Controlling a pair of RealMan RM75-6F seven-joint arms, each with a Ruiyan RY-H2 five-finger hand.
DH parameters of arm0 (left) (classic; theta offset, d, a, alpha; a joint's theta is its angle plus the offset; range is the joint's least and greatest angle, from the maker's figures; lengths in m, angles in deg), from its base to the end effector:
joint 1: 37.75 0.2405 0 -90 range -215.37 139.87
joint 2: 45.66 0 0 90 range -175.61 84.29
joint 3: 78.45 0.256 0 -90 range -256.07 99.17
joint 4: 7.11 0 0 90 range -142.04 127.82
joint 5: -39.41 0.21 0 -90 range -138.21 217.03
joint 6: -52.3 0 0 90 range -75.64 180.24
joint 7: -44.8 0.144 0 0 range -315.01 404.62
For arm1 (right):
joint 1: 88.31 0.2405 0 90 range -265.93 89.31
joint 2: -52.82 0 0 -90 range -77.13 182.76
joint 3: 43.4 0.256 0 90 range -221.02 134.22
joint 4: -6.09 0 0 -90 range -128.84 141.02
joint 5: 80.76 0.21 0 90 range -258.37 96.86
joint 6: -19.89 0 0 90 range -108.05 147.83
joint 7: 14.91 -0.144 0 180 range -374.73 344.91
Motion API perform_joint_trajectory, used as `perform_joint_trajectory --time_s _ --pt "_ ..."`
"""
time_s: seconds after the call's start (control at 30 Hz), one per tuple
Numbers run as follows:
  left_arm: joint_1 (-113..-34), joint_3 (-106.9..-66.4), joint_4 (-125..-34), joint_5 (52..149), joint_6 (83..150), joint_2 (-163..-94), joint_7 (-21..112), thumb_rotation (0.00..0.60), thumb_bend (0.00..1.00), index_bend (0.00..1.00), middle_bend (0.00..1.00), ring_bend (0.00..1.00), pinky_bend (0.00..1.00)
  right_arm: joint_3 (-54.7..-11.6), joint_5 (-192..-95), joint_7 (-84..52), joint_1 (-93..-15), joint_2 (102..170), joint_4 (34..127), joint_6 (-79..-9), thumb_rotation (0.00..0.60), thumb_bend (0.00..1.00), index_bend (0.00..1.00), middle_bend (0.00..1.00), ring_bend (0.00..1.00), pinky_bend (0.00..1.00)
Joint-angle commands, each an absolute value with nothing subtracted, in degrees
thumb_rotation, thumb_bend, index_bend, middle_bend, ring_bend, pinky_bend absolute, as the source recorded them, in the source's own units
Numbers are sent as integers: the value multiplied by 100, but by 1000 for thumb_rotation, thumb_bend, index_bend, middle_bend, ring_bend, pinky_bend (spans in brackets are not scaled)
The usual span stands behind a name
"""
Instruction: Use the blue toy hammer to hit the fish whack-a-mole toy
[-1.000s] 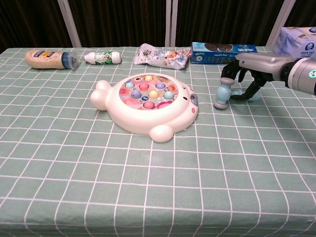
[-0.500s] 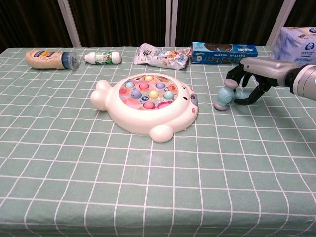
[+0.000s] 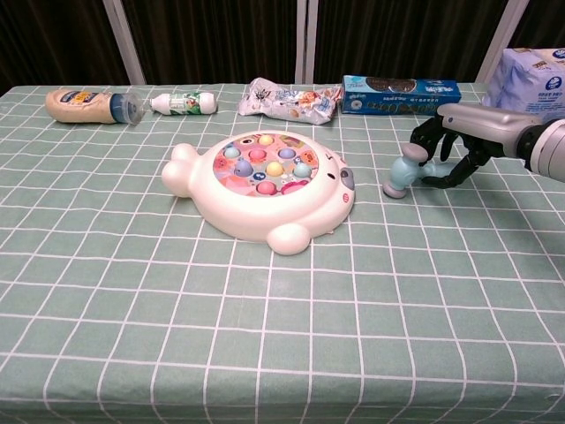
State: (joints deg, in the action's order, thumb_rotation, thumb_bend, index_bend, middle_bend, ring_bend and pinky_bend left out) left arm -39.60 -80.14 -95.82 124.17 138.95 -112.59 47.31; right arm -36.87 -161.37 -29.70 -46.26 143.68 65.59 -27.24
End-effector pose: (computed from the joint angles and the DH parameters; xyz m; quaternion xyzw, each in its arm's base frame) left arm -0.3309 0.1603 0.1512 -0.5862 -0.3882 -0.3542 0.6166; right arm -0.2256 -0.3821 -0.0090 0.7331 -0.4311 0.3583 0.3851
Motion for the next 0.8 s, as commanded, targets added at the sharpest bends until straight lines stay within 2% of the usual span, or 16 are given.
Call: perform_joint_trajectory --time_s 0.03,0.47,0.63,0.8 --pt "-3956 -8010 -9579 12413 13892 -11259 4725 600 0 149 88 0 0 -3698 -16150 -2996 -4642 14370 6566 -2761 600 261 503 475 338 375" --pt "-3950 -7996 -9572 12424 13885 -11260 4719 600 0 149 88 0 0 -3742 -16183 -3284 -4693 14514 6331 -2839 600 338 556 509 379 428" --pt "-3947 -7996 -9579 12434 13896 -11255 4723 600 0 150 88 0 0 -3771 -16273 -3539 -4708 14644 6103 -2933 600 413 605 538 414 468" --pt "-3940 -7987 -9587 12441 13901 -11252 4729 600 0 149 88 0 0 -3812 -16414 -3879 -4709 14745 5881 -3062 600 554 662 581 462 549"
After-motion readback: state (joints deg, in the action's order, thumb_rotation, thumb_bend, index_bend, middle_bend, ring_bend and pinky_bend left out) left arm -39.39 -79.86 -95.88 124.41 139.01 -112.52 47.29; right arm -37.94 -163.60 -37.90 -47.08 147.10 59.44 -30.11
